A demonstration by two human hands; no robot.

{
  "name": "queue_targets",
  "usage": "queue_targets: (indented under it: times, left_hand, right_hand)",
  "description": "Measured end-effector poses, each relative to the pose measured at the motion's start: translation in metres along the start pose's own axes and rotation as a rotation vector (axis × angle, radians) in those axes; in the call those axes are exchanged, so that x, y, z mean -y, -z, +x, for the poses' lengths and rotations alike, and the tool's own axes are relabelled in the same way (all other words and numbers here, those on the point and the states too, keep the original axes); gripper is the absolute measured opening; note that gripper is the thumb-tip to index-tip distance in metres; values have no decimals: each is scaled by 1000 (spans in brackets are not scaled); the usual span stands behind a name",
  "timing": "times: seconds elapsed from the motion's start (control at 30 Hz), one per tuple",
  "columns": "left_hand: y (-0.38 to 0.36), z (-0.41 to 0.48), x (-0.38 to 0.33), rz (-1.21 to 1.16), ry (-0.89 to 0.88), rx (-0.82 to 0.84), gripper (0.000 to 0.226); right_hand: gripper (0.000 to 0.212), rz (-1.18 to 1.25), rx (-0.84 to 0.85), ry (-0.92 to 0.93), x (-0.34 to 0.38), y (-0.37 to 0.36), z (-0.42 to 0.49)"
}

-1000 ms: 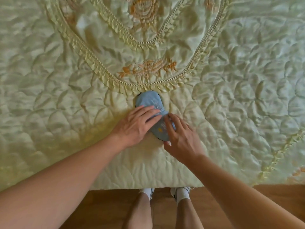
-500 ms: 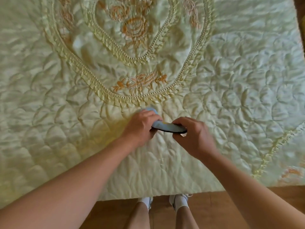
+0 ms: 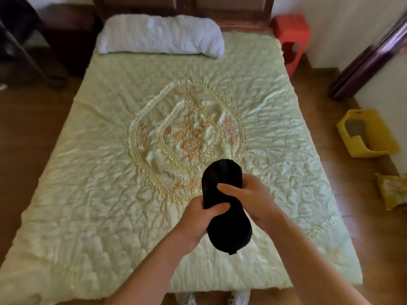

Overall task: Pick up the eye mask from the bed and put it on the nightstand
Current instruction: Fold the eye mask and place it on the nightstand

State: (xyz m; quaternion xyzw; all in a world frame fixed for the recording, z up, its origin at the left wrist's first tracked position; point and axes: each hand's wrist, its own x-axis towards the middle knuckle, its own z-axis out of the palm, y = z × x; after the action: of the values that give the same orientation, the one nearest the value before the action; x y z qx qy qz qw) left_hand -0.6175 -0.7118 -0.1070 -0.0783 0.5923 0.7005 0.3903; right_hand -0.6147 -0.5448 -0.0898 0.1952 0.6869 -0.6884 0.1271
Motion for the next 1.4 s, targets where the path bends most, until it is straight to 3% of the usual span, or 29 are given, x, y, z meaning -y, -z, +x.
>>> queue_targets:
  times: [0.23, 0.43, 0.67, 0.8, 1.03, 1.13, 1.4]
  left_hand:
    - [-31, -77, -62, 8, -31, -41, 31]
    - [-44, -112, -91, -52, -81, -154, 28]
    - [-60, -141, -91, -146, -105, -208, 24]
    - [-64, -150, -90, -172, -91, -186, 29]
    - [-62, -152, -94, -225, -83, -231, 22]
    - [-58, -149, -92, -252, -87, -211, 22]
    - [-55, -150, -92, -335, -93, -135, 20]
  right_hand:
    - [25, 23, -4, 76, 83, 0, -44]
    - [34, 170, 136, 93, 105, -3, -71]
    - [35, 73, 117, 168, 119, -13, -90]
    - [31, 19, 100, 334, 126, -15, -98]
    - [46, -67, 164, 594, 125, -12, -111]
    - [40, -133, 212, 677, 118, -8, -113]
    - [79, -262, 207, 648, 106, -3, -121]
